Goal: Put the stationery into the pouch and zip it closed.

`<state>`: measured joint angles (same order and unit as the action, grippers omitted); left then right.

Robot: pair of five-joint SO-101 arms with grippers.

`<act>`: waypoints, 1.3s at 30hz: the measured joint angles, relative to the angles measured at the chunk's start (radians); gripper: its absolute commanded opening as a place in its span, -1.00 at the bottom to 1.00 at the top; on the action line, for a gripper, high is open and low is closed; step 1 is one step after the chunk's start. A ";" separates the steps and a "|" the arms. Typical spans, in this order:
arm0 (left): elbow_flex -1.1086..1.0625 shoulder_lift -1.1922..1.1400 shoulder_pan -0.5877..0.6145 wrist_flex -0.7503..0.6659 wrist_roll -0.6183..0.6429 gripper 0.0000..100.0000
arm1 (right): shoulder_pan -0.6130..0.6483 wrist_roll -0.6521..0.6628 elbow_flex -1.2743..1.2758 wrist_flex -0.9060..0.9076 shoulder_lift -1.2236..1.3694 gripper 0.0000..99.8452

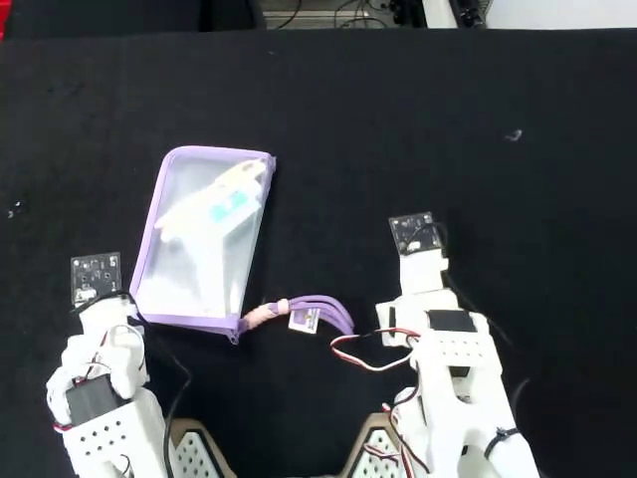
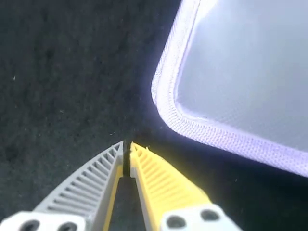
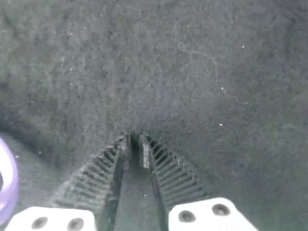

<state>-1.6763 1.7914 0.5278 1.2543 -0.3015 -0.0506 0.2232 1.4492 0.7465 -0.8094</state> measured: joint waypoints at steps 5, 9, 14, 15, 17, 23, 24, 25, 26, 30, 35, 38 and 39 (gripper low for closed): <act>0.000 0.000 0.000 0.000 0.043 -0.93 | 0.000 0.000 0.000 0.000 0.000 -0.94; 0.000 0.000 0.000 0.000 0.051 -0.94 | 0.000 0.000 0.000 0.000 0.000 -0.94; 0.000 0.000 0.000 0.000 0.052 -0.94 | 0.000 0.000 0.000 0.000 0.000 -0.94; 0.000 0.000 0.000 0.000 0.052 -0.94 | 0.000 0.000 0.000 0.000 0.000 -0.94; 0.000 0.000 0.000 0.000 0.052 -0.94 | 0.000 0.000 0.000 0.000 0.000 -0.94; 0.000 0.000 0.000 0.000 0.052 -0.94 | 0.000 0.000 0.000 0.000 0.000 -0.94; 0.000 0.000 0.000 0.000 0.052 -0.94 | 0.000 0.000 0.000 0.000 0.000 -0.94; 0.000 0.000 0.000 0.000 0.052 -0.94 | 0.000 0.000 0.000 0.000 0.000 -0.94; 0.000 0.000 0.000 0.000 0.052 -0.94 | 0.000 0.000 0.000 0.000 0.000 -0.94; 0.000 0.000 0.000 0.000 0.052 -0.94 | 0.000 0.000 0.000 0.000 0.000 -0.94; 0.000 0.000 0.000 0.000 0.052 -0.94 | 0.000 0.000 0.000 0.000 0.000 -0.94; 0.000 0.000 0.000 0.000 0.052 -0.94 | 0.000 0.000 0.000 0.000 0.000 -0.94; 0.000 0.000 0.000 0.000 0.052 -0.94 | 0.000 0.000 0.000 0.000 0.000 -0.94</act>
<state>-1.6763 1.7914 0.5278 1.2543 -0.2493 -0.0506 0.2232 1.4492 0.7465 -0.8094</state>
